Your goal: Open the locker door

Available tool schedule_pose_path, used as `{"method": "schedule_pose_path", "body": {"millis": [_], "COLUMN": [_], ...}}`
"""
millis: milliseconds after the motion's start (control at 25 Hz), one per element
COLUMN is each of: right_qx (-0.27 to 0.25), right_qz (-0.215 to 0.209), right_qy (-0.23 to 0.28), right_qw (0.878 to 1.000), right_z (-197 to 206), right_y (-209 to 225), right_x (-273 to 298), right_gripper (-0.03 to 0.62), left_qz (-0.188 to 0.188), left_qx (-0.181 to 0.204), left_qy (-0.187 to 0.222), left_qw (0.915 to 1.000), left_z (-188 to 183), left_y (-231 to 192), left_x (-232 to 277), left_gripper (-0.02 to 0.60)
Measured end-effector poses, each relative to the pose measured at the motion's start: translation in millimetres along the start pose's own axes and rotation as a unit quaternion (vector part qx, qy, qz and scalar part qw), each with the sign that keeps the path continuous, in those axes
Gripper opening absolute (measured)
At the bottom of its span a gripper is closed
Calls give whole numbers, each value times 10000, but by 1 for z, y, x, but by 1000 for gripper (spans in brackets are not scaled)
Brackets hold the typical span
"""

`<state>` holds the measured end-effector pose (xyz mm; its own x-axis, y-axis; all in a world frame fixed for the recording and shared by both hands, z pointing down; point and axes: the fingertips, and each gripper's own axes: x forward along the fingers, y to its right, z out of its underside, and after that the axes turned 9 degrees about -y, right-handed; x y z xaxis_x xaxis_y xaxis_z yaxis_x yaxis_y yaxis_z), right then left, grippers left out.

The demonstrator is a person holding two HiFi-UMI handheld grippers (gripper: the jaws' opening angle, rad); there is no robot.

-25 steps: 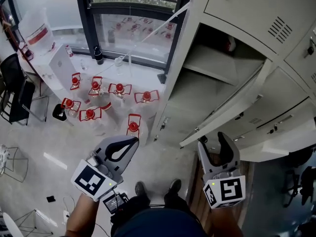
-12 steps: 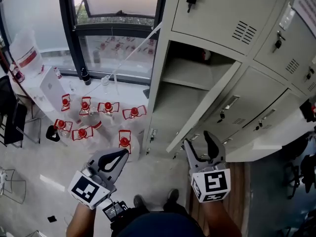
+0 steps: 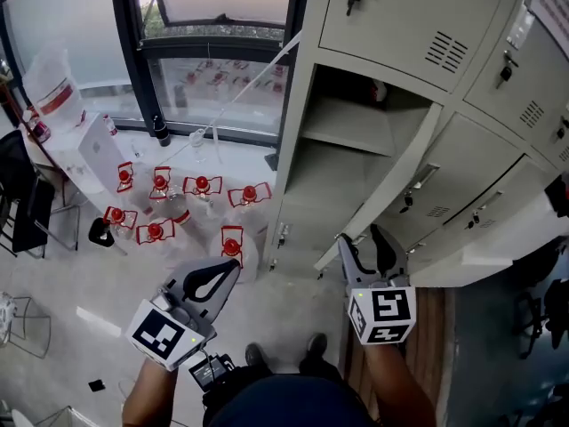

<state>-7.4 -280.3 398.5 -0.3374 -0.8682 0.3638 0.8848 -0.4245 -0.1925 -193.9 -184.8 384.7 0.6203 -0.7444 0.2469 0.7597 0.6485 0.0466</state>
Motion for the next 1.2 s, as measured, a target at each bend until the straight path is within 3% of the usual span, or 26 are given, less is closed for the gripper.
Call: {"method": "schedule_pose_path", "body": {"millis": [160,440,760,1000,1200], "right_qx": [184,262,365,618,1045], "right_qz": [108,293,520,-97,-920], "right_qy": [-14,-146,-341,-204,73], "right_qw": [9998,9991,9974,9978,9902], "right_z": [14,32,56,65,66], "right_y": [9,23,62,86,97], "right_x": [-18,-41,-78,-138,-202], "right_gripper": [236,160,121,67,38], "left_qz": [85,407,526,592,729], "left_qx": [-6,54,254,318,385], "left_qy": [16,-4,119,79,57], "left_qw": [10000,9992,9982,9977,9966], "left_z": [6,12,-13,-34,-44], "left_y": [-3,8,48,98,155], "left_x": [-1,17,28,43,57], "left_gripper": [17,17,17,17,17]}}
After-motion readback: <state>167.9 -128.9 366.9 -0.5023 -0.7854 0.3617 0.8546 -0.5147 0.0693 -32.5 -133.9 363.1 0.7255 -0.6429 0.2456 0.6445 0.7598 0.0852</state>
